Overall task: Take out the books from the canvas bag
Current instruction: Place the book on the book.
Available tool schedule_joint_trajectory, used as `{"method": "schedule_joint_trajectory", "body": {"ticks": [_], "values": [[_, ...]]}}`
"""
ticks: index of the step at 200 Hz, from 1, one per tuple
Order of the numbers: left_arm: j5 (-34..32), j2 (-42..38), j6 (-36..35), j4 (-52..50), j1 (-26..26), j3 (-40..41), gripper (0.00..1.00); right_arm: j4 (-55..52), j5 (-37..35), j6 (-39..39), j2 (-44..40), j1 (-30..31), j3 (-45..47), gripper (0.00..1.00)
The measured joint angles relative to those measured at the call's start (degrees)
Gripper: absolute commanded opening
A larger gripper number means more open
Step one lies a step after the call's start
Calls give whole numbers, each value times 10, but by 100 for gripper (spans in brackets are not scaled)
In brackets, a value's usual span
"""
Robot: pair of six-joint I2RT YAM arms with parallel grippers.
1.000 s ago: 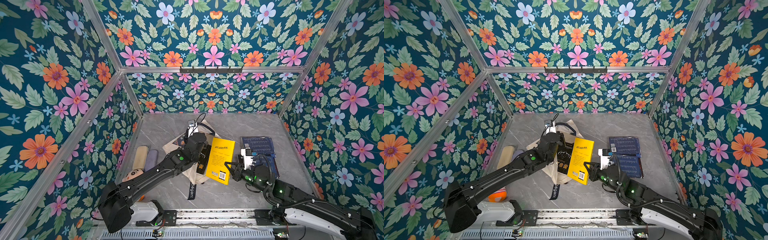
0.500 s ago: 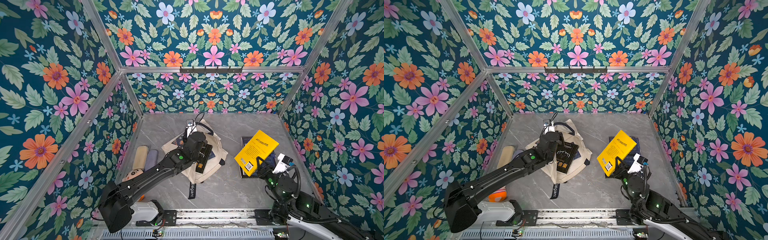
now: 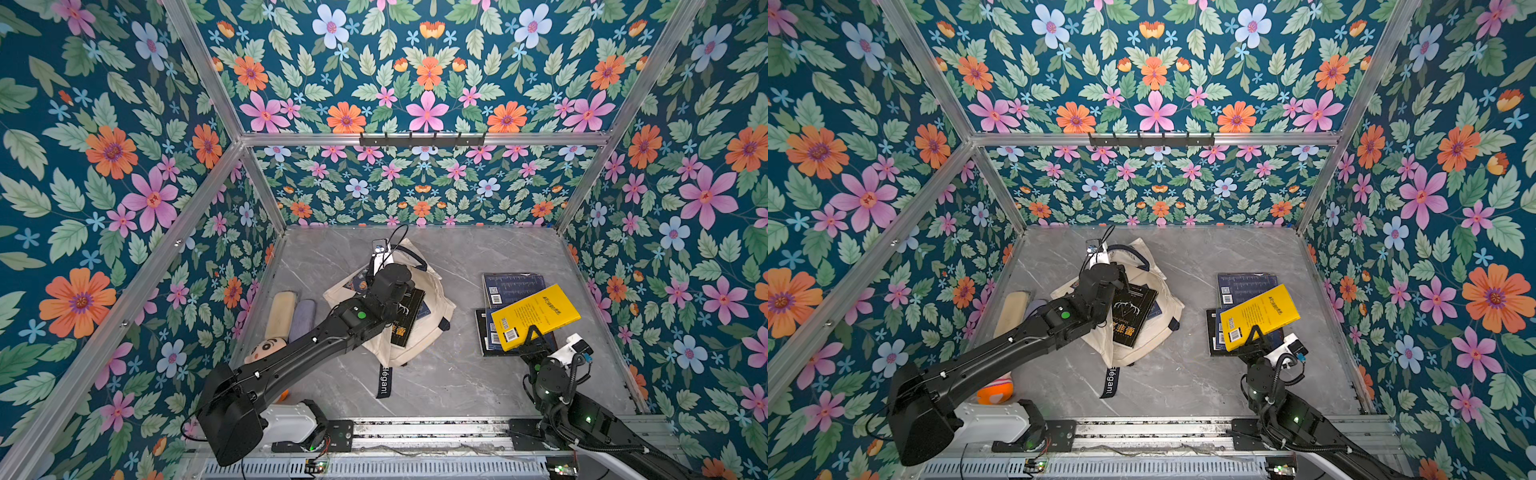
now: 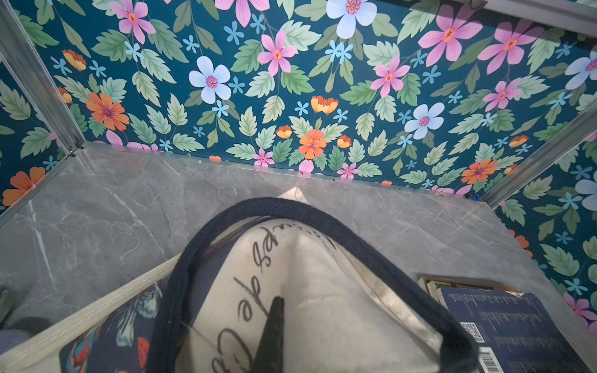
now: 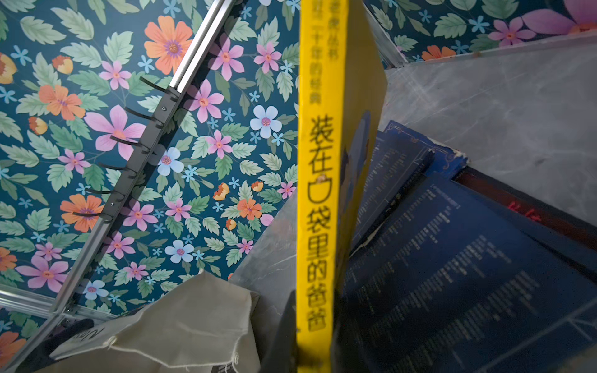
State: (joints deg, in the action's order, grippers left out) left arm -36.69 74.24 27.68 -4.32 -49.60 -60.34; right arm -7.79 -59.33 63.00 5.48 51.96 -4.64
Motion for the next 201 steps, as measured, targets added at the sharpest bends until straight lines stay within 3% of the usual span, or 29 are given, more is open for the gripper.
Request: {"method": "schedule_joint_trajectory", "body": {"ticks": [84, 157, 201], "values": [[9, 5, 4, 0, 0, 0, 0, -30, 16, 155, 196, -4, -38, 0], [16, 5, 4, 0, 0, 0, 0, -48, 47, 214, 207, -14, -45, 0], [18, 5, 4, 0, 0, 0, 0, -122, 49, 301, 206, -15, -62, 0]]}}
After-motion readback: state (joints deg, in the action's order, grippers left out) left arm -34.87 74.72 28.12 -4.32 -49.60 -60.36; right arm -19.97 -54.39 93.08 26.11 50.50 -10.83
